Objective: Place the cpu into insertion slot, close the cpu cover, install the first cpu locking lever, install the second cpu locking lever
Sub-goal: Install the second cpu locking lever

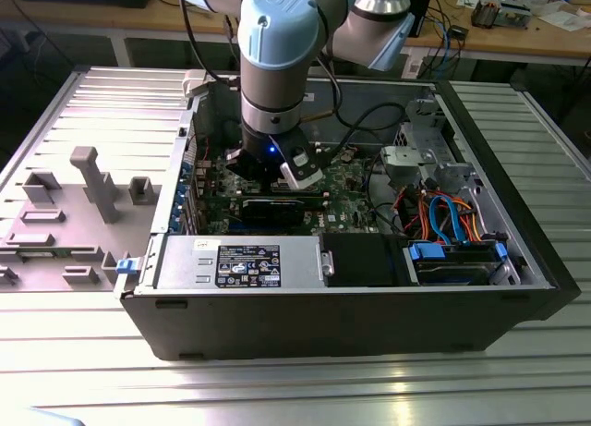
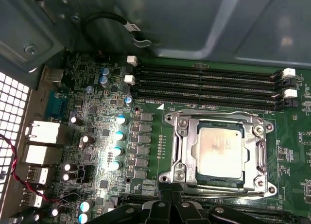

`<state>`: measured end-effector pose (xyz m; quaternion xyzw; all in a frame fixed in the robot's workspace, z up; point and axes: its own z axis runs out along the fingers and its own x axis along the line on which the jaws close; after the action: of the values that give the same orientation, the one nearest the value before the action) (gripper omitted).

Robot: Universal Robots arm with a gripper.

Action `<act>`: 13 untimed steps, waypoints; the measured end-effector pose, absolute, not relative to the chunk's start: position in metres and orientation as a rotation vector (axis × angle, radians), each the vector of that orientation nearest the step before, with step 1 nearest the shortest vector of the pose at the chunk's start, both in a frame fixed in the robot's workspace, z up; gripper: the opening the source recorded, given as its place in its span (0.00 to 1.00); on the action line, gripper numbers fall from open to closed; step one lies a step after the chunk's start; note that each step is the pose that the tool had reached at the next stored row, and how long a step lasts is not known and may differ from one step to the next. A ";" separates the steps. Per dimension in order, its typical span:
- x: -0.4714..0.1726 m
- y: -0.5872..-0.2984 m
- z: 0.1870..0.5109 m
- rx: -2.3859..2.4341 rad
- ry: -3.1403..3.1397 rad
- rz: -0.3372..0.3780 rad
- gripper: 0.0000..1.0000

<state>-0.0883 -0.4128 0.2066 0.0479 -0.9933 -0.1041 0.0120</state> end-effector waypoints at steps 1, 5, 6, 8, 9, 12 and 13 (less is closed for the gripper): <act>-0.088 -0.413 0.206 0.149 -3.097 -0.325 0.11; -0.089 -0.413 0.206 0.149 -3.097 -0.328 0.11; -0.089 -0.413 0.206 0.149 -3.097 -0.330 0.11; -0.089 -0.413 0.206 0.149 -3.097 -0.332 0.11; -0.089 -0.413 0.206 0.149 -3.096 -0.334 0.11; -0.089 -0.413 0.204 0.150 -3.096 -0.338 0.11; -0.089 -0.413 0.204 0.150 -3.096 -0.340 0.11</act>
<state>-0.0890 -0.4129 0.2041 0.0480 -0.9928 -0.1089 0.0117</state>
